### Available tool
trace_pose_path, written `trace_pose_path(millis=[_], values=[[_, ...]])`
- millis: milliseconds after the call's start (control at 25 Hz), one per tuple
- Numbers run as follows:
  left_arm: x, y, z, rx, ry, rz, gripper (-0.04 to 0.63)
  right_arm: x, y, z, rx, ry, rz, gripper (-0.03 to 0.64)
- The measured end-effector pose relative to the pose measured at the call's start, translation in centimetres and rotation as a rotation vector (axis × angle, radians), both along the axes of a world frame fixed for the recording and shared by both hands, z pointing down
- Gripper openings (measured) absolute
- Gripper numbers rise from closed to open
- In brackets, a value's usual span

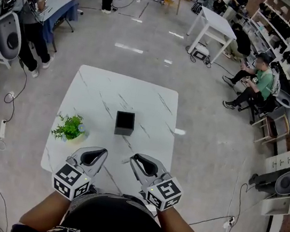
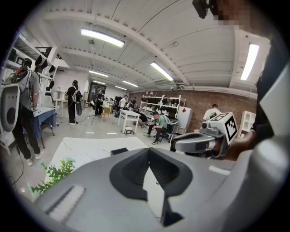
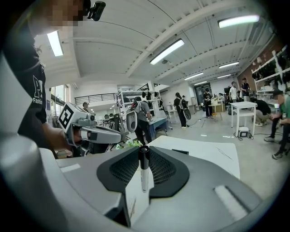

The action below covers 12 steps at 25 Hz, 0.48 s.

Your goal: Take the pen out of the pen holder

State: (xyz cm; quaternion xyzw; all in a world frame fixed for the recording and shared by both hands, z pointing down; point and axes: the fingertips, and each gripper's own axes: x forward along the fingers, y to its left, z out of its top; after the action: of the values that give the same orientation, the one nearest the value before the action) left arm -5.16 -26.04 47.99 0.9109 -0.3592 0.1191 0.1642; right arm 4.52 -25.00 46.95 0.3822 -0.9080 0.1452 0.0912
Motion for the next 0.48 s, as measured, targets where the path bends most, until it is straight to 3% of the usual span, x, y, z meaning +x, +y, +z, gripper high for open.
trace_pose_path(millis=[480], values=[[0.03, -0.12, 0.00, -0.004, 0.003, -0.002, 0.057, -0.15, -0.11, -0.09, 0.003, 0.009, -0.005, 0.066]])
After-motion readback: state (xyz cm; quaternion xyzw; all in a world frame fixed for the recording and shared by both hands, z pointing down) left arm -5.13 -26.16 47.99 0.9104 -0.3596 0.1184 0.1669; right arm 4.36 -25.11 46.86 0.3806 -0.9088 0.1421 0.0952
